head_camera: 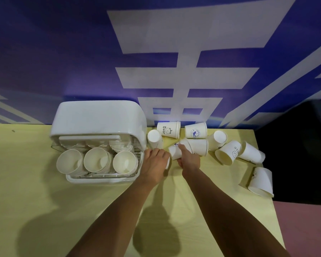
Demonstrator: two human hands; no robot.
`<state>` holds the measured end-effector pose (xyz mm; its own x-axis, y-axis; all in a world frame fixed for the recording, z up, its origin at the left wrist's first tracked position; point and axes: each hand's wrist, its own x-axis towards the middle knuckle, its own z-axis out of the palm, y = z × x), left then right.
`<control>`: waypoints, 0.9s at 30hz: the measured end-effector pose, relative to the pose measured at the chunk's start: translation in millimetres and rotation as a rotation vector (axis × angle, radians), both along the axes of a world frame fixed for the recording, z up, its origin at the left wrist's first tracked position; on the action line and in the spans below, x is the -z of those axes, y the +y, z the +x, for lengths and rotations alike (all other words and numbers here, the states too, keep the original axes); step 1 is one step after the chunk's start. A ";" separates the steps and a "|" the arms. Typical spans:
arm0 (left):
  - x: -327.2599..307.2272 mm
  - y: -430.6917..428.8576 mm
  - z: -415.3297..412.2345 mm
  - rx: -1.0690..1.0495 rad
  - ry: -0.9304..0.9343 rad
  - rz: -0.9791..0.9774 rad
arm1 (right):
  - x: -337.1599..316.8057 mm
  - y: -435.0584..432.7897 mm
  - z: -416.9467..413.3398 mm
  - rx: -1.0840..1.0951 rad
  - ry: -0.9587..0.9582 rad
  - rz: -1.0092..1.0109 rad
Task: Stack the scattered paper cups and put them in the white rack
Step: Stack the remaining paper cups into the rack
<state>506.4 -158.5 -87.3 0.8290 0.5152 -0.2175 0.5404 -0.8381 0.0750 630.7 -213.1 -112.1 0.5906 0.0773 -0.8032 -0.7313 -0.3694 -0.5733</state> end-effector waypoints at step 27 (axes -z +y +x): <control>-28.8 -38.0 -79.3 -0.076 -0.186 -0.330 | -63.2 -39.8 -34.4 -0.362 -0.055 0.321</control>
